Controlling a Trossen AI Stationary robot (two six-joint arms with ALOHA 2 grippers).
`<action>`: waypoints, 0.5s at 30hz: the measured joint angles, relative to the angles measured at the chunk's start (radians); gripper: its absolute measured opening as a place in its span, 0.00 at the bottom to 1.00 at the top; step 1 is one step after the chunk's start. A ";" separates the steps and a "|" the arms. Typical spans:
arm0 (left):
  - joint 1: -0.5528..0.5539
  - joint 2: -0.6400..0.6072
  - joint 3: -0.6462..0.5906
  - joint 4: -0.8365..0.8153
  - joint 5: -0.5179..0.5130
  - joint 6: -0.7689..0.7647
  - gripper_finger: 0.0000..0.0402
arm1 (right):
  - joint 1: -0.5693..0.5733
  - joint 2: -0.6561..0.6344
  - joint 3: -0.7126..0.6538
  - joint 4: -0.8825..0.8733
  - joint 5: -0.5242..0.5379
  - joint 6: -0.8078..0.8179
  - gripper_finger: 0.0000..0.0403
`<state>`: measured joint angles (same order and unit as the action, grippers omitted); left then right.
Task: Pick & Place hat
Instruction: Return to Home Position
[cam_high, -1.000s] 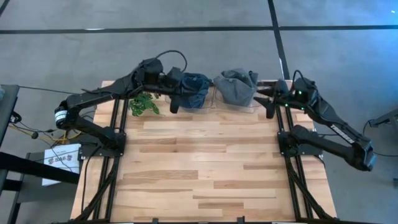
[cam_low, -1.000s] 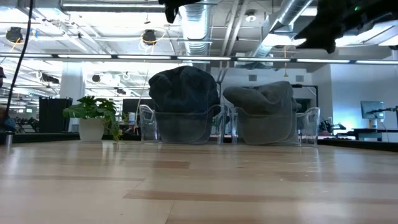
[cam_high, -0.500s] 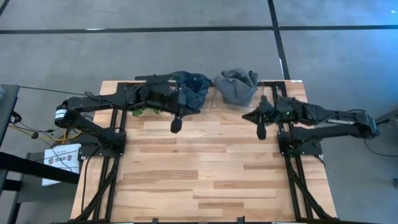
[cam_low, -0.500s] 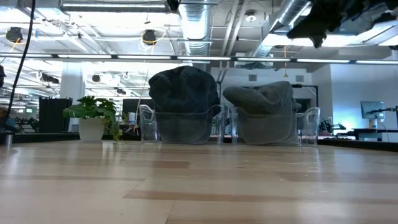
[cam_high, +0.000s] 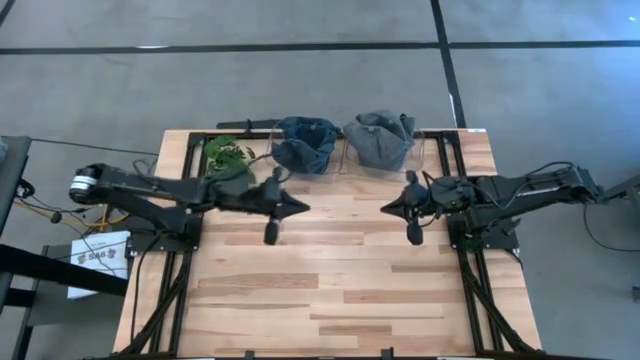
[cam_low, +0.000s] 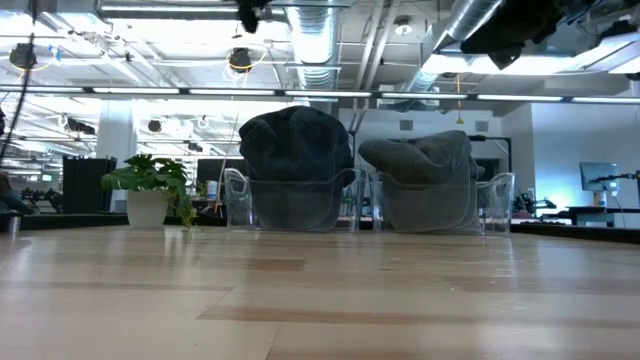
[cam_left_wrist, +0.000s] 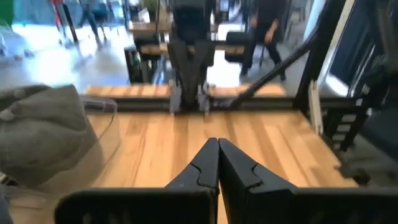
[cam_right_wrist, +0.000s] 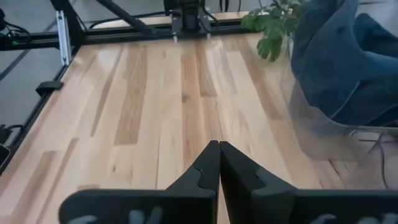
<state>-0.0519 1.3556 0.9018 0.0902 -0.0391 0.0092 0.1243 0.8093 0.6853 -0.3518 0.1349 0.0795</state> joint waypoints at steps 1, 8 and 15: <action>-0.008 -0.036 -0.048 0.047 -0.008 -0.008 0.00 | 0.000 0.007 0.000 0.004 0.000 0.000 0.00; -0.061 -0.301 -0.346 0.179 -0.093 -0.051 0.00 | -0.002 0.064 0.000 0.001 0.000 0.000 0.00; -0.081 -0.530 -0.546 0.220 -0.126 0.004 0.00 | -0.002 0.129 0.000 0.050 -0.001 0.000 0.00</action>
<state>-0.1325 0.8260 0.3558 0.3098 -0.1648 0.0128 0.1222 0.9379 0.6853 -0.3021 0.1339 0.0795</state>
